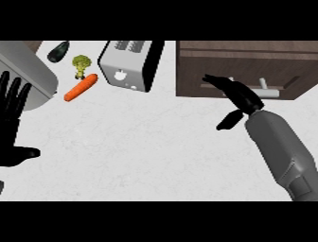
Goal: Pick up the cup, place it into the drawer and close the drawer
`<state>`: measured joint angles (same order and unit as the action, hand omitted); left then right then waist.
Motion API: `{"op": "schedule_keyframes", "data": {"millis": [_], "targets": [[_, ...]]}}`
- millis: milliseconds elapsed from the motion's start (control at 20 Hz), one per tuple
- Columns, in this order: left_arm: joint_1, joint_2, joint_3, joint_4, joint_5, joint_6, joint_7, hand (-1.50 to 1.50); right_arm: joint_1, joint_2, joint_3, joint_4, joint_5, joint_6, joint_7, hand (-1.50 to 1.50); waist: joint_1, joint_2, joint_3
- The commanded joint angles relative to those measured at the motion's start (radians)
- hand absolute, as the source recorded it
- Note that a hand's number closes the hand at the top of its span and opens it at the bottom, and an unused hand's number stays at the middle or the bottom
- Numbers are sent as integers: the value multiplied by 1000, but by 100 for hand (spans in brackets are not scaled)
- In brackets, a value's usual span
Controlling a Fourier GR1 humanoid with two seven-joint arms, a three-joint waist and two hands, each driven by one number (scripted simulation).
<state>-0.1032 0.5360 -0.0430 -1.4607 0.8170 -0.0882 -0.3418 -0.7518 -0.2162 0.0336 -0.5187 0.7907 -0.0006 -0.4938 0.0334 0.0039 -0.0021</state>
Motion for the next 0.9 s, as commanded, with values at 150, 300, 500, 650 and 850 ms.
{"op": "schedule_keyframes", "data": {"millis": [150, 300, 500, 650, 850], "targets": [[41, -44, -15, 29, -51, -43, -50, -150, -154, -80, -55, 244, 8, 37, -71, -150, 20, 17, 4], [-2, -17, 1, -28, -20, -14, 23, -150, -192, -90, -78, 296, 1, 14, -83, -150, 37, 23, 5], [-14, -5, 19, 17, -24, -56, 2, -150, -233, -147, -94, 325, -5, 53, -99, -150, 50, 34, 6], [-10, -35, 0, 19, -48, -38, -12, -150, -253, -147, -107, 345, -16, 62, -103, -150, 50, 32, 5], [-4, -54, -18, 55, -87, -60, -53, -150, -239, -113, -93, 365, 3, 19, -98, -150, 51, 34, 5]]}}
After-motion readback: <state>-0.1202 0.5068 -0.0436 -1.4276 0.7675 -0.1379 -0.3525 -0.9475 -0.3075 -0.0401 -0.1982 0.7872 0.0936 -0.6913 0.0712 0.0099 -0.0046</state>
